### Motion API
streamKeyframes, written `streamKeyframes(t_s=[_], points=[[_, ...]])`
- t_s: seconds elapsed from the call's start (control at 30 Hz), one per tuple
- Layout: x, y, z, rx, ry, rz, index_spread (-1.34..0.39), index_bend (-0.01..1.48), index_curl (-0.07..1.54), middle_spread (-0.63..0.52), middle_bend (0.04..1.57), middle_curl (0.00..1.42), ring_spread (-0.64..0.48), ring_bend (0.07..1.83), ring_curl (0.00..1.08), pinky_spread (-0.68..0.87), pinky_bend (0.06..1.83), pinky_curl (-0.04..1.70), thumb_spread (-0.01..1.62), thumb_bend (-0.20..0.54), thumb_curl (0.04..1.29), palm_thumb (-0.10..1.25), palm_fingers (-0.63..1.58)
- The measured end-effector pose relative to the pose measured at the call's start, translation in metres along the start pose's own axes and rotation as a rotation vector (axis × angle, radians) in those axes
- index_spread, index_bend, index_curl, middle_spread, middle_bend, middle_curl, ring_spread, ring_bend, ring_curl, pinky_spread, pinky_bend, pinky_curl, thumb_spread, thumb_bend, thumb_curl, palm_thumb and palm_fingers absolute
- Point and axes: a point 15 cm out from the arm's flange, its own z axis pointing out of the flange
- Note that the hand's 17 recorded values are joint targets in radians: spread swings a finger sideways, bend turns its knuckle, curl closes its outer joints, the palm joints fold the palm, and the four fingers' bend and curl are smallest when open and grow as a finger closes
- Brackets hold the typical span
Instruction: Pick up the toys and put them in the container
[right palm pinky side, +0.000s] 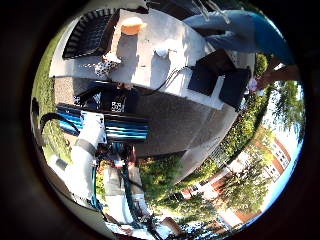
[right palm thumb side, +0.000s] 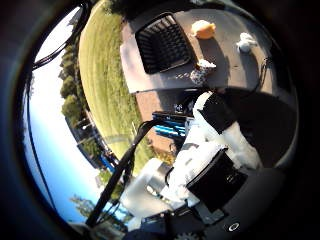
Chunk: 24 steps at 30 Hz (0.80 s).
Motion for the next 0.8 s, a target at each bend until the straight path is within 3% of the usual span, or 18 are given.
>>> streamKeyframes(t_s=[0.17, 0.43, 0.57, 0.8], points=[[0.045, -0.04, 0.013, -0.007, -0.016, -0.032, -0.17, 0.17, 0.31, 0.05, 0.17, 0.32, 0.27, 0.22, 0.33, 0.4, 0.39, 0.23, 1.28, -0.013, 0.36, 0.71, 0.18], [0.123, -0.136, 0.067, 0.034, -0.014, -0.061, -0.2, 0.16, 0.29, 0.06, 0.17, 0.31, 0.28, 0.22, 0.33, 0.42, 0.43, 0.25, 1.23, -0.025, 0.37, 0.7, 0.09], [0.152, -0.188, 0.11, 0.055, 0.006, -0.082, -0.21, 0.17, 0.28, 0.06, 0.17, 0.31, 0.27, 0.24, 0.33, 0.43, 0.43, 0.24, 1.21, -0.025, 0.37, 0.69, 0.09], [0.195, -0.24, 0.207, -0.056, 0.084, -0.157, -0.27, 0.16, 0.27, 0.06, 0.16, 0.31, 0.26, 0.26, 0.34, 0.42, 0.43, 0.25, 1.18, -0.023, 0.38, 0.71, 0.05]])
